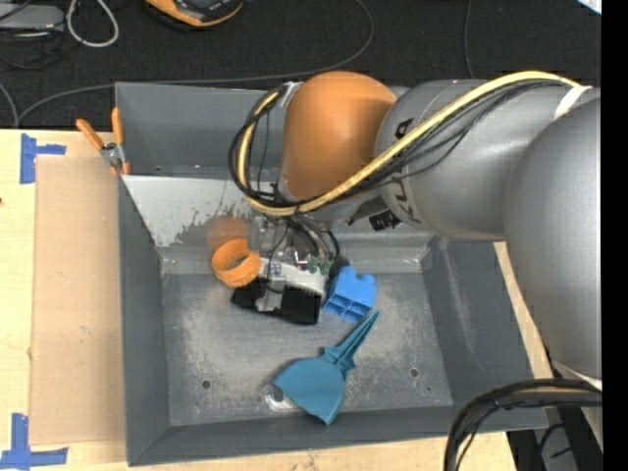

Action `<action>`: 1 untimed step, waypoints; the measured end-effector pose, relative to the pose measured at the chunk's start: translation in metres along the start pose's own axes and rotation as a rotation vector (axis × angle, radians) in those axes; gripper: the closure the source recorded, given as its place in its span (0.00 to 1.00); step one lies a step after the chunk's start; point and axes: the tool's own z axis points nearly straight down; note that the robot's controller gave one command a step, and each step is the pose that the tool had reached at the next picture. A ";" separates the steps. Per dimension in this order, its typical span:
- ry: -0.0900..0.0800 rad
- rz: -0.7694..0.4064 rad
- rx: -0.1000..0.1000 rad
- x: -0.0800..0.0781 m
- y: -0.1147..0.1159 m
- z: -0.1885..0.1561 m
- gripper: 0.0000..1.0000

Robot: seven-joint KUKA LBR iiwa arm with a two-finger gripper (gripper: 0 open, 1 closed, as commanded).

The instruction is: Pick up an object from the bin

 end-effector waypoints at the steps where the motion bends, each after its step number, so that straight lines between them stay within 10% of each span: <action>1: 0.000 0.341 0.000 -0.002 -0.025 0.097 0.00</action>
Offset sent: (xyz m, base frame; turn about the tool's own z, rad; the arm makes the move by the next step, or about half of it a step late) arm 0.0063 -0.0335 -0.0354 0.1874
